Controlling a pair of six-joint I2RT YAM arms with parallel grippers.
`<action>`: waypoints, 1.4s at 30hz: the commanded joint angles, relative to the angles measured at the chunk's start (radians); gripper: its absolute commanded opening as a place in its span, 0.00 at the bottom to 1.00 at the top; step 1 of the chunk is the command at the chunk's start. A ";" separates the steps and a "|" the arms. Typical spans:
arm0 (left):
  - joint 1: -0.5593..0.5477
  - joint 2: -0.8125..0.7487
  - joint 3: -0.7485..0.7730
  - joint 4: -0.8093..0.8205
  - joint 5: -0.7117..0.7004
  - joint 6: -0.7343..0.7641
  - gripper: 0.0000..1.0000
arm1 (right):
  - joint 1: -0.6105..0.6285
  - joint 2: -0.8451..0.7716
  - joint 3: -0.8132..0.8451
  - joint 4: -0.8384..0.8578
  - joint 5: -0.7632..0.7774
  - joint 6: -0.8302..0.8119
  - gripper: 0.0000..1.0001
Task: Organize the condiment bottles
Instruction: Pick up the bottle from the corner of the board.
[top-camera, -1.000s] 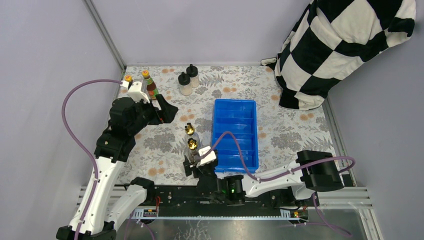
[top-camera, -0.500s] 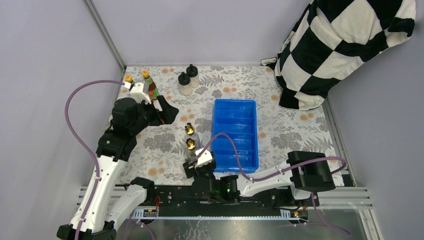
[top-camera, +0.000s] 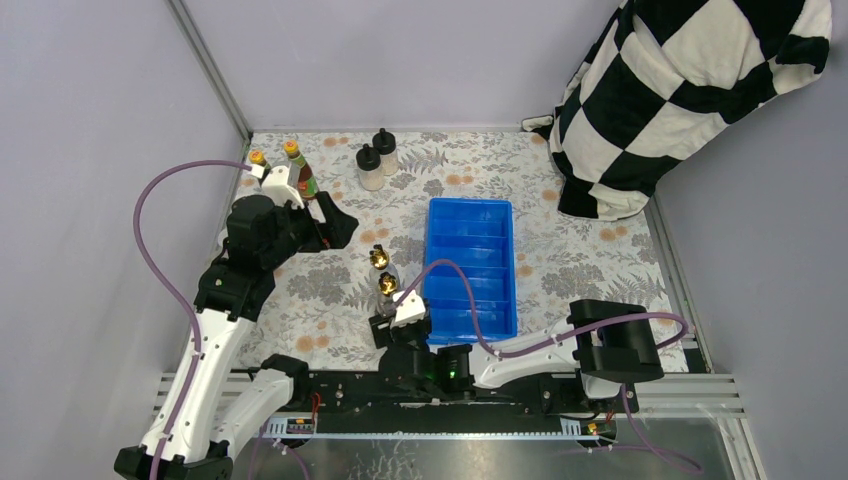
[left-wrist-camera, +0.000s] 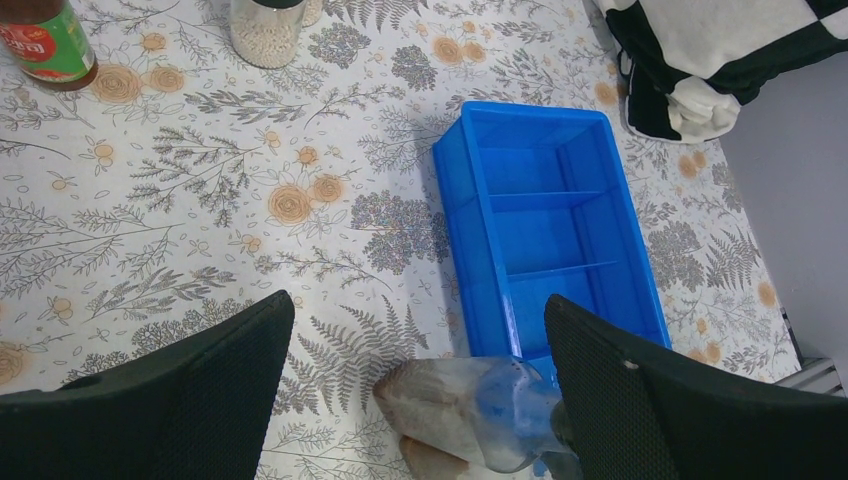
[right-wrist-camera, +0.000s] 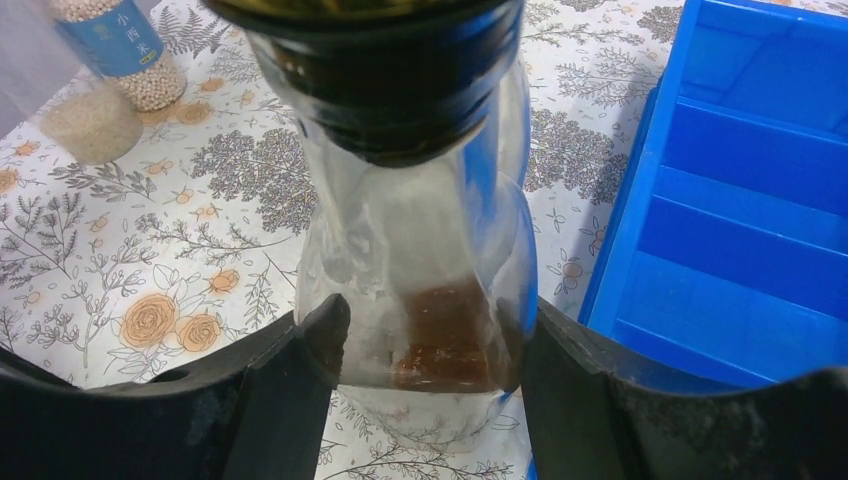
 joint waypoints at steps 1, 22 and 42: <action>-0.002 -0.005 -0.013 0.029 0.006 0.005 0.99 | -0.009 0.009 0.021 -0.028 0.033 0.053 0.58; -0.001 -0.010 -0.039 0.047 0.003 -0.004 0.99 | 0.023 -0.093 0.098 -0.276 0.030 0.042 0.34; -0.002 0.004 -0.026 0.046 -0.012 0.002 0.99 | 0.061 -0.206 0.200 -0.227 0.063 -0.109 0.34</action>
